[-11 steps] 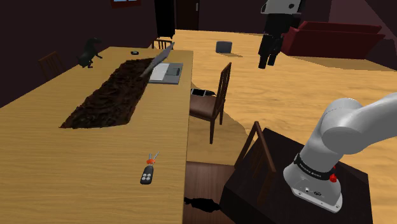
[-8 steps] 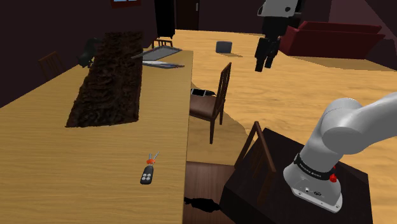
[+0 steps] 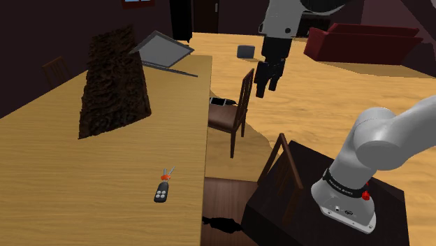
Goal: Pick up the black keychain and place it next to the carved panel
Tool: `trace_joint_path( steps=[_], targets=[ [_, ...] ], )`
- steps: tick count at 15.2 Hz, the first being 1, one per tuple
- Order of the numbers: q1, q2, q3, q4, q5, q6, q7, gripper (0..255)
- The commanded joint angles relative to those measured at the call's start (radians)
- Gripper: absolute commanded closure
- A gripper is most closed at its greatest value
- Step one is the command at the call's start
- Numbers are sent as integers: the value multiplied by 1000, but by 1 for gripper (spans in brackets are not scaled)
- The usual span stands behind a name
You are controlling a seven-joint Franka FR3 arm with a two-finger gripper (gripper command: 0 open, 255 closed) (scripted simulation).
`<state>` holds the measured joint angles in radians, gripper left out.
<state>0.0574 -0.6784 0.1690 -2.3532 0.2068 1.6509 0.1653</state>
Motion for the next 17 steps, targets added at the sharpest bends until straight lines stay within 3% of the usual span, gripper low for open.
trace_joint_path(
  steps=[1,10,17],
  targets=[
    [14,33,44,1,18,44,35,0],
    [49,252,236,57,38,248,192,0],
    [57,484,380,167,-47,384,352,0]
  ],
)
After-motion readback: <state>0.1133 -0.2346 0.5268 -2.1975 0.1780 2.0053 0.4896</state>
